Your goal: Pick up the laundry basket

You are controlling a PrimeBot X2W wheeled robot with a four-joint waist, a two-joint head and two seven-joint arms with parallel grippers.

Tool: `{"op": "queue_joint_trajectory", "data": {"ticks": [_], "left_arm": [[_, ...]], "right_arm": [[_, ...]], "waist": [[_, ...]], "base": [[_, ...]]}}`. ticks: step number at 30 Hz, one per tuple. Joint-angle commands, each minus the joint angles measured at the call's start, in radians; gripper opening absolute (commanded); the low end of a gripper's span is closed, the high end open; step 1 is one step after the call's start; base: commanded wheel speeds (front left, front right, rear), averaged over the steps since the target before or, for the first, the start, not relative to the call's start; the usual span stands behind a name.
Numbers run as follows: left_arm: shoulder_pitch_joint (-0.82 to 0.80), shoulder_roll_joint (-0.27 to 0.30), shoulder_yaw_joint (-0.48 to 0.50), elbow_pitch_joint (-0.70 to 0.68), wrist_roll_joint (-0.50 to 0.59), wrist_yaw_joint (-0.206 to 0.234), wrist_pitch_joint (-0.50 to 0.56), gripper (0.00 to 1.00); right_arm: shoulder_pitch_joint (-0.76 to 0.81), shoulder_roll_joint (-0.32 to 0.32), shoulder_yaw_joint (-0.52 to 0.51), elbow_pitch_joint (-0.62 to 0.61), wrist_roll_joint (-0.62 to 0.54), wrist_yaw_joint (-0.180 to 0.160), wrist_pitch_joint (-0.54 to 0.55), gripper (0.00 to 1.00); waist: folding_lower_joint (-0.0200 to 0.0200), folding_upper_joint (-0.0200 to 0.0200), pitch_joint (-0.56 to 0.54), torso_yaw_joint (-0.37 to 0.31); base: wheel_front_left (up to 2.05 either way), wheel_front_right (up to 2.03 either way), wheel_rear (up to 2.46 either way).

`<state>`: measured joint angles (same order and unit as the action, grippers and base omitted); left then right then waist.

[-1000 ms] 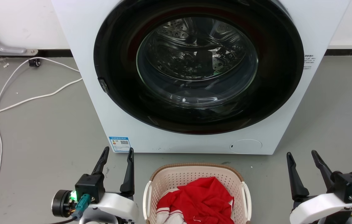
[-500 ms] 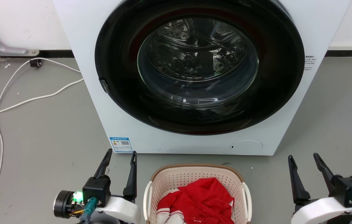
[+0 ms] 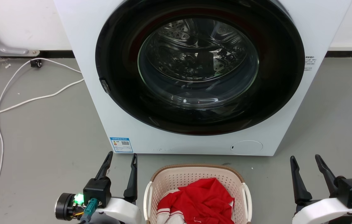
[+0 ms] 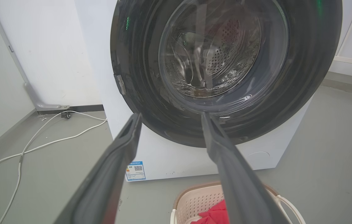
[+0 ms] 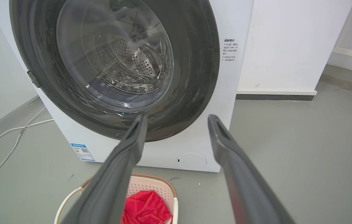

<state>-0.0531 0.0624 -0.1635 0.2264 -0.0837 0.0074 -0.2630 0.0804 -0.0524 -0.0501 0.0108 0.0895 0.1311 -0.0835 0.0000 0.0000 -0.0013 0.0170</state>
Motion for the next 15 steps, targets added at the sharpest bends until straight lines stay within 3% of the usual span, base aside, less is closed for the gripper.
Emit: {"op": "queue_joint_trajectory", "data": {"ticks": [1,15], "left_arm": [[-0.001,0.002,0.0,0.002,-0.002,0.0,-0.003,1.0],[-0.032,-0.001,0.007,0.02,-0.007,-0.003,-0.003,1.0]], "right_arm": [[-0.013,0.004,0.0,0.004,0.007,-0.001,-0.006,1.0],[-0.046,0.004,-0.01,0.037,0.01,-0.001,0.003,1.0]], "waist": [[0.0,0.0,0.0,0.0],[0.0,0.0,0.027,-0.004]], "base": [[0.0,0.0,0.0],[0.0,0.0,0.0]]}}
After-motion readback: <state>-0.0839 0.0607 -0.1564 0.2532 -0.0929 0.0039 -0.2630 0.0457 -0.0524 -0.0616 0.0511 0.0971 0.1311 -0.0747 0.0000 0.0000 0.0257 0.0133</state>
